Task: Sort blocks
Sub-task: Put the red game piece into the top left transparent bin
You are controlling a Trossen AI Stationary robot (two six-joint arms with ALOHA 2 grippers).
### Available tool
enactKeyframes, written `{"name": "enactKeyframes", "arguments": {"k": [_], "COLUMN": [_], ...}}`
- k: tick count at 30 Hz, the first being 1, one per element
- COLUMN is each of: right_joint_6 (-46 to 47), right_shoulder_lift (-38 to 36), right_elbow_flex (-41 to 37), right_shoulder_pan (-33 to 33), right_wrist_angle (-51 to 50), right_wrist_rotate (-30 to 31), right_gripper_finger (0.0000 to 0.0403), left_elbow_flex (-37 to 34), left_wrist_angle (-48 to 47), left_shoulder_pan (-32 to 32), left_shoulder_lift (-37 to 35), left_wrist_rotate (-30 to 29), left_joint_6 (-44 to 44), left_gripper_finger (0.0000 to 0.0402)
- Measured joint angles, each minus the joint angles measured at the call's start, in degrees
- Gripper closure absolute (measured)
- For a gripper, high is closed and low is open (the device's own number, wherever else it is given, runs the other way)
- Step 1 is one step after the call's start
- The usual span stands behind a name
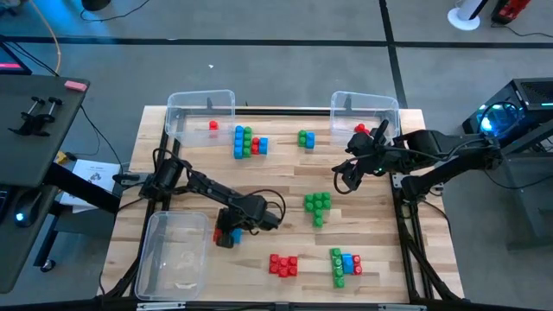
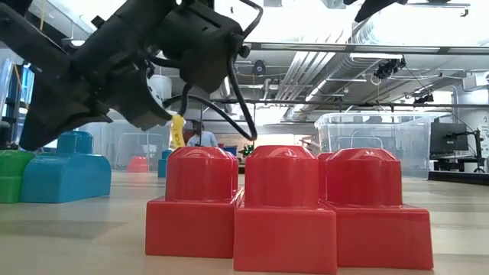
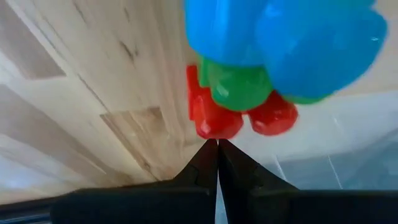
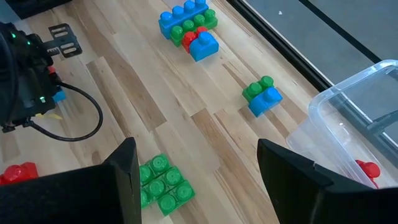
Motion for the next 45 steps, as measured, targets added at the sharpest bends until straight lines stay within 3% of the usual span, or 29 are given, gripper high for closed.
{"name": "enactKeyframes", "arguments": {"k": [15, 21, 29, 36, 45], "right_joint_6": [0.43, 0.45, 0.61, 0.65, 0.67], "right_shoulder_lift": [0.0, 0.0, 0.0, 0.0, 0.0], "right_elbow_flex": [0.0, -0.02, 0.0, 0.0, -0.01], "right_shoulder_pan": [0.0, 0.0, 0.0, 0.0, 0.0], "right_wrist_angle": [-0.02, -0.02, 0.02, 0.29, 0.75], "right_wrist_rotate": [0.04, 0.09, 0.13, 0.13, 0.15], "right_gripper_finger": [0.0194, 0.0194, 0.0194, 0.0194, 0.0194], "left_elbow_flex": [0.02, 0.09, 0.09, 1.38, 10.46], "left_wrist_angle": [3.15, 2.46, 3.3, 7.57, 18.02], "left_shoulder_pan": [-1.01, 1.13, 7.47, 12.94, 17.31], "left_shoulder_lift": [-0.09, -0.2, -0.24, -0.38, 0.23], "left_wrist_rotate": [-0.02, -10.06, -16.47, -13.44, -12.75], "left_joint_6": [0.29, 2.5, 4.17, 1.72, -4.63], "left_gripper_finger": [0.0401, 0.0401, 0.0401, 0.0402, 0.0401]}}
